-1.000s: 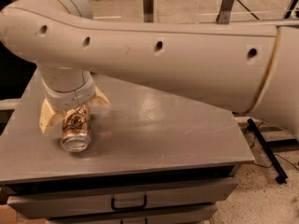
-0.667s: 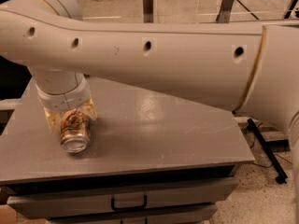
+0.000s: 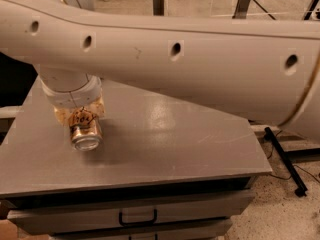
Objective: Move orange can near green jalapeno chip bag
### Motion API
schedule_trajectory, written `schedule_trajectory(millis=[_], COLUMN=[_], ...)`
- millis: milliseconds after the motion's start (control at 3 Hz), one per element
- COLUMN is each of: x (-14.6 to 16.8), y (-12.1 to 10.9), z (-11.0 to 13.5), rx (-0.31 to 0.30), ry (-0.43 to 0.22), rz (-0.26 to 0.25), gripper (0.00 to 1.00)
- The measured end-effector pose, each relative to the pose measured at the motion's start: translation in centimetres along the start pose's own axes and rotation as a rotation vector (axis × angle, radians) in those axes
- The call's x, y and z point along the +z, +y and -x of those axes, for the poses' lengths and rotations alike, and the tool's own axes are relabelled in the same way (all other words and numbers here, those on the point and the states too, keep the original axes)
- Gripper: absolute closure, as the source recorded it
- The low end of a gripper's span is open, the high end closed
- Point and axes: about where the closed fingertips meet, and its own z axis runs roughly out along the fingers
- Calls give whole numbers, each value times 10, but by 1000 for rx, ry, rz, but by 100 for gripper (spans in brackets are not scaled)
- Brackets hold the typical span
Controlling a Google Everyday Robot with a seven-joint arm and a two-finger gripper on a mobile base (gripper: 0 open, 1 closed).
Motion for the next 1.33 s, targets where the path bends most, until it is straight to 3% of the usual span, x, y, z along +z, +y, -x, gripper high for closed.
schedule_trajectory(millis=[333, 667, 1000, 1333], x=[-29, -49, -56, -57], y=[-30, -70, -59, -60], z=[39, 74, 90, 91], rx=[-89, -165, -259, -267], ry=[-136, -280, -358, -363], rz=[-1, 9, 37, 40], gripper=[100, 100, 100, 100])
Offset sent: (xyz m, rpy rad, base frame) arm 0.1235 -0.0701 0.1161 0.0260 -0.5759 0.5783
